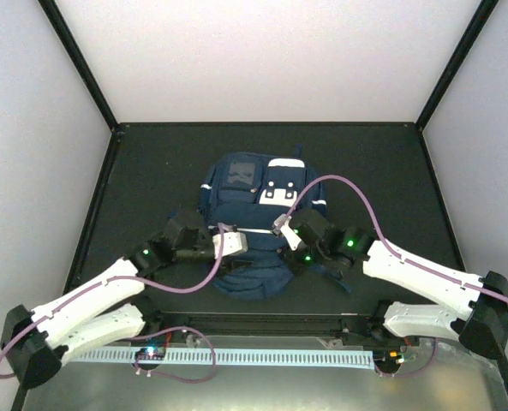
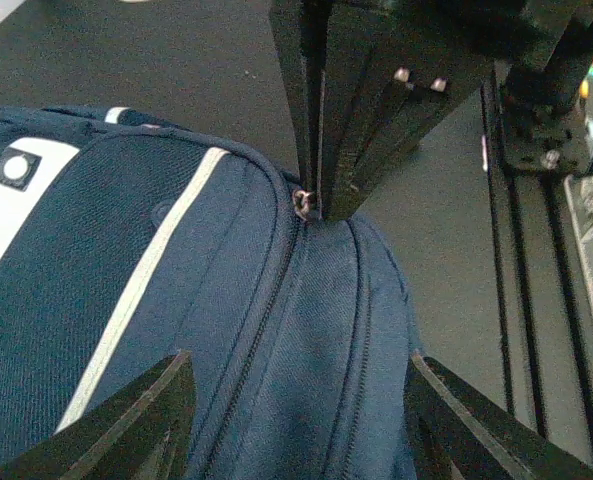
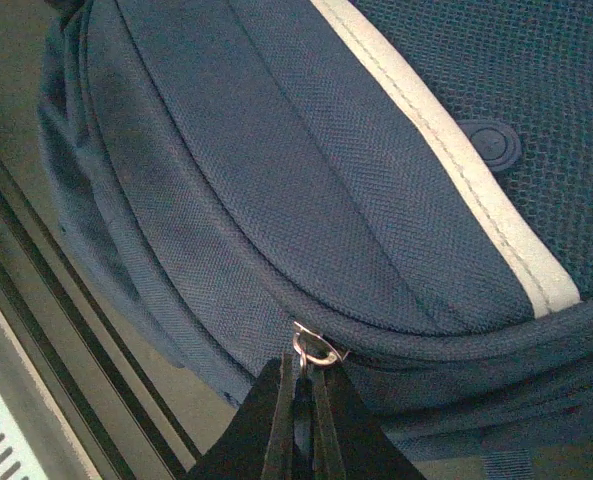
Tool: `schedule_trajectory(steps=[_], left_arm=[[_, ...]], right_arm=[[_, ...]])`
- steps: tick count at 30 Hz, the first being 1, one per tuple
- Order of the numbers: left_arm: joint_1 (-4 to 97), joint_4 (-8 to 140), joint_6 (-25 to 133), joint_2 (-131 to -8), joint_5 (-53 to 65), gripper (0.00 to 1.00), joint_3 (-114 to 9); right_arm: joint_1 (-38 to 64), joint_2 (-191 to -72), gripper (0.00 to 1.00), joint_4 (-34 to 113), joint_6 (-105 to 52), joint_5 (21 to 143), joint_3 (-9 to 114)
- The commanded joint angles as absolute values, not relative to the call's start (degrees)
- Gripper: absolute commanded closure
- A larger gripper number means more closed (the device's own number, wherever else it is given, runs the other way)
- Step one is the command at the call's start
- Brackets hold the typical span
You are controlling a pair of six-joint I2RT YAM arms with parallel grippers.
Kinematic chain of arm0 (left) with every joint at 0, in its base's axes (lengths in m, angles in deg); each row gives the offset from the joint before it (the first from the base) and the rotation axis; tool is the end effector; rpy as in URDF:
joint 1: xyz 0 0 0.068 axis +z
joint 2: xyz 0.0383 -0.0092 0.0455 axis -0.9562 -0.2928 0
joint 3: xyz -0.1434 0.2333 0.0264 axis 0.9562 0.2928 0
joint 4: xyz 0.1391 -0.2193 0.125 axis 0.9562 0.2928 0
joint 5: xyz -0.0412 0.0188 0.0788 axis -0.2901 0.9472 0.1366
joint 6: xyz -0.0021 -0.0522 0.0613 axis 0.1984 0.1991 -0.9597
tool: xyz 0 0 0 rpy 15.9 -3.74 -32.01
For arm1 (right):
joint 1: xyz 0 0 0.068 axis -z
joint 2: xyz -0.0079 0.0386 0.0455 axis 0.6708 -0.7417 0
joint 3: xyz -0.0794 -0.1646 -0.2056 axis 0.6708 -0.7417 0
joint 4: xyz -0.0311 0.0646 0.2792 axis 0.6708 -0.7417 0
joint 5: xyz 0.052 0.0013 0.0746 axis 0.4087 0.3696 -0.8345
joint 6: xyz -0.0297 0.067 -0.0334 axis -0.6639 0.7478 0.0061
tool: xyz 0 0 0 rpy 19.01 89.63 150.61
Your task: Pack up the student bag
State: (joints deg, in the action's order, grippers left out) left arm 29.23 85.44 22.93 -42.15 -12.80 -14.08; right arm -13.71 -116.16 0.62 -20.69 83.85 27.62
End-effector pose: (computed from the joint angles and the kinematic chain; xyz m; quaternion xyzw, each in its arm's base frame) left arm 0.1493 -0.1869 0.2327 0.5425 0.6612 -0.2999 0.4225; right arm 0.1478 0.2297 0.2263 -0.3621 0.8798 0.2098 0.2257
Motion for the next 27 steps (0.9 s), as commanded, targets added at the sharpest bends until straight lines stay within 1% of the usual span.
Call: schedule_trajectory(steps=[1, 4, 8, 12, 15, 17, 19, 23, 25, 27], left_arm=[[27.2, 85.5, 11.3, -48.8, -10.0, 0.43, -19.4], [25.6, 85.7, 8.6, -52.3, -7.2, 0.44, -20.9], [24.7, 81.9, 8.7, -54.7, -5.6, 0.47, -21.2], [23.5, 77.8, 8.4, -57.2, -4.8, 0.47, -21.2], [22.4, 74.0, 9.0, -59.1, -4.1, 0.43, -20.8], [22.2, 72.0, 9.5, -60.6, -3.3, 0.45, -20.8], [22.1, 71.3, 9.2, -62.4, -2.7, 0.55, -21.3], [22.1, 71.1, 7.6, -64.9, -2.4, 0.86, -21.4], [22.1, 71.3, 7.3, -65.3, -1.1, 0.98, -21.3], [22.1, 71.0, 7.5, -64.9, 1.0, 0.98, -20.7]], right_arm=[[-13.9, -115.5, 0.98, 0.3, -23.2, 80.9, 29.9], [-13.9, -115.3, 0.98, 0.3, -23.4, 81.2, 29.9], [-13.9, -115.1, 0.98, 0.2, -23.3, 81.1, 29.5], [-13.9, -114.9, 0.98, 0.6, -23.2, 80.7, 29.2], [-13.9, -114.9, 0.98, 0.6, -23.4, 80.7, 29.4], [-13.9, -114.9, 0.98, 0.6, -23.6, 81.3, 29.6], [-13.9, -114.7, 0.98, 0.4, -23.7, 81.6, 29.7], [-13.9, -114.2, 0.98, 0.3, -23.6, 82.5, 29.5], [-13.9, -113.9, 0.98, -0.3, -23.6, 83.2, 29.6], [-13.9, -113.9, 0.98, -1.3, -23.9, 84.1, 30.0]])
